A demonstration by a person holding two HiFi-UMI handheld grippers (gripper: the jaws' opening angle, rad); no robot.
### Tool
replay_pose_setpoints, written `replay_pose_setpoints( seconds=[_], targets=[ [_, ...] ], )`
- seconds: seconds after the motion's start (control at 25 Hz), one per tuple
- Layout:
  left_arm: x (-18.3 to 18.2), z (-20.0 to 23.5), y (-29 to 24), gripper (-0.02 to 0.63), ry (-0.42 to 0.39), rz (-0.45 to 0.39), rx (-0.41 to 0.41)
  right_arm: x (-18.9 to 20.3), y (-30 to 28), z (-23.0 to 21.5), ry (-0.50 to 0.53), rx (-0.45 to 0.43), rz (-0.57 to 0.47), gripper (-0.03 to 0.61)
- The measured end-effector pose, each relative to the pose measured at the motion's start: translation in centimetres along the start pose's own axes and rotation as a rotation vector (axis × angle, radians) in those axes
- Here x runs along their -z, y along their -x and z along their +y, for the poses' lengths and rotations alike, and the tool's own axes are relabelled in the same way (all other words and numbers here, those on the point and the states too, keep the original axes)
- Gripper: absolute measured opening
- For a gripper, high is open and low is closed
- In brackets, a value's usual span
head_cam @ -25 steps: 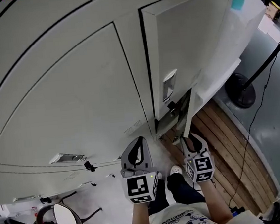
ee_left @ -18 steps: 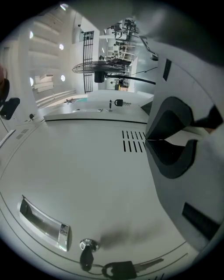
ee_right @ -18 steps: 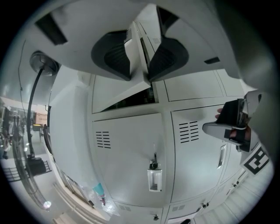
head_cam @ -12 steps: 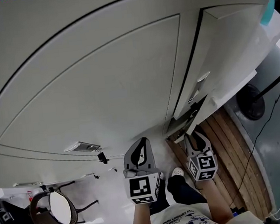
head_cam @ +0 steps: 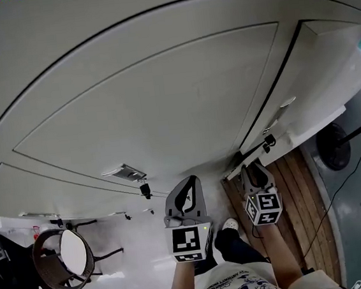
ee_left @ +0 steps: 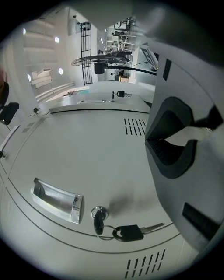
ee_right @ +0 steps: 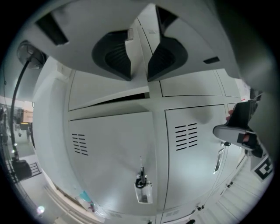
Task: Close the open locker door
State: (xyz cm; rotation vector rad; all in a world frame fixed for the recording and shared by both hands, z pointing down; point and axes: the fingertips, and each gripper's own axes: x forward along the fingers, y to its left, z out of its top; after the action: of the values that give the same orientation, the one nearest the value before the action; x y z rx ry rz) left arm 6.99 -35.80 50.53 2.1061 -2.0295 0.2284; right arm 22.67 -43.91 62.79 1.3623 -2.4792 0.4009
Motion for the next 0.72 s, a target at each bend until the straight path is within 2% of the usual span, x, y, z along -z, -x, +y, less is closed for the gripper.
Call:
replay_pose_setpoints(
  seconds=[0.24,0.72],
  targets=[
    [-0.1,1.3,1.0,0.008,0.013,-0.008,-0.053,-0.2,-1.9,0.5,0.024,-0.027,0.002,0.12],
    [-0.3,2.3,1.6,0.008,0.018,-0.019,-0.09,-1.2,-4.4,0.9,0.018,-0.058,-0.002,0.115]
  ],
)
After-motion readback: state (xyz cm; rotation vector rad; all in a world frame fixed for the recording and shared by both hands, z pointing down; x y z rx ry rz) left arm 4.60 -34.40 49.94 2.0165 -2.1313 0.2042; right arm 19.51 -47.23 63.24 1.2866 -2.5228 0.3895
